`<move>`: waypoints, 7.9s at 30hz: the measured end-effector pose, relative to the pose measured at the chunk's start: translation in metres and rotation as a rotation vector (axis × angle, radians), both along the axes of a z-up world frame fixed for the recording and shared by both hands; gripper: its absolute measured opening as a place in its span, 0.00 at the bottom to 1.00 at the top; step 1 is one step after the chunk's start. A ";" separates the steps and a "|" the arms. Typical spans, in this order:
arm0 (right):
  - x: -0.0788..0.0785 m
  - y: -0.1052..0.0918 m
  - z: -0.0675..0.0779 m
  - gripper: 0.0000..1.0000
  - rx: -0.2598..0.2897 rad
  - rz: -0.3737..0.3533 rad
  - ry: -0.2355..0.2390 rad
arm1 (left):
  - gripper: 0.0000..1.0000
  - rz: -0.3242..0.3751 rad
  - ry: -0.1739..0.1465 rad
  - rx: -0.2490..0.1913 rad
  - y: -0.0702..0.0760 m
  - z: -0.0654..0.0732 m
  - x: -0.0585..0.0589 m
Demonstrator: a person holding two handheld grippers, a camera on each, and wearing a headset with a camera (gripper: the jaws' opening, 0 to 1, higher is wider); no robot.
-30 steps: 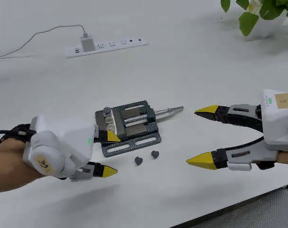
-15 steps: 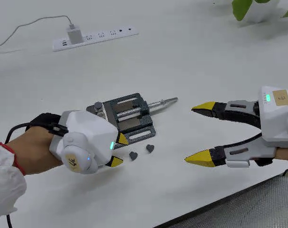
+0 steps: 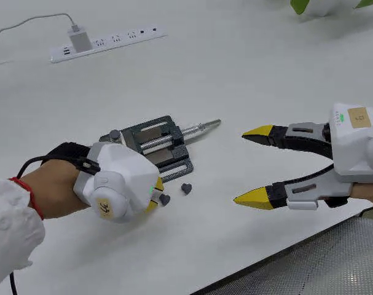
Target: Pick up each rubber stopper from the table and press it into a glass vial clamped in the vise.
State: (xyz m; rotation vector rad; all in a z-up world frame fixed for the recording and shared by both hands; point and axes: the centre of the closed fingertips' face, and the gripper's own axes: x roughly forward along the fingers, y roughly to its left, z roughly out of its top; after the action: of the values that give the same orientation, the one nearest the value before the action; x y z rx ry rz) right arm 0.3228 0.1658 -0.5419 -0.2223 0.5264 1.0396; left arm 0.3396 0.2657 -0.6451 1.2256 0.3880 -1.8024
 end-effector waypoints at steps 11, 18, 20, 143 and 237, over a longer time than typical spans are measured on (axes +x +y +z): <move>0.000 -0.001 -0.004 0.65 0.003 -0.007 0.008 | 0.07 -0.007 0.012 0.001 -0.003 -0.004 -0.002; -0.001 0.000 -0.007 0.65 0.005 -0.007 0.010 | 0.07 -0.007 0.016 -0.003 -0.004 -0.004 -0.002; -0.001 0.001 -0.007 0.65 0.010 -0.008 0.011 | 0.07 -0.008 0.018 -0.004 -0.005 -0.004 -0.003; -0.024 0.145 0.087 0.12 -0.243 0.678 0.024 | 0.03 0.902 0.328 -0.792 0.040 0.192 -0.034; 0.061 0.164 0.066 0.06 -0.393 0.510 0.047 | 0.41 1.088 0.246 -0.844 0.127 0.170 -0.006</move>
State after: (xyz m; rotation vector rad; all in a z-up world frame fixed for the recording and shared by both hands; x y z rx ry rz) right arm 0.3841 0.3294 -0.4763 -0.7084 0.7362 1.4311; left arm 0.3340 0.3923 -0.4750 0.0918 0.2832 -0.9374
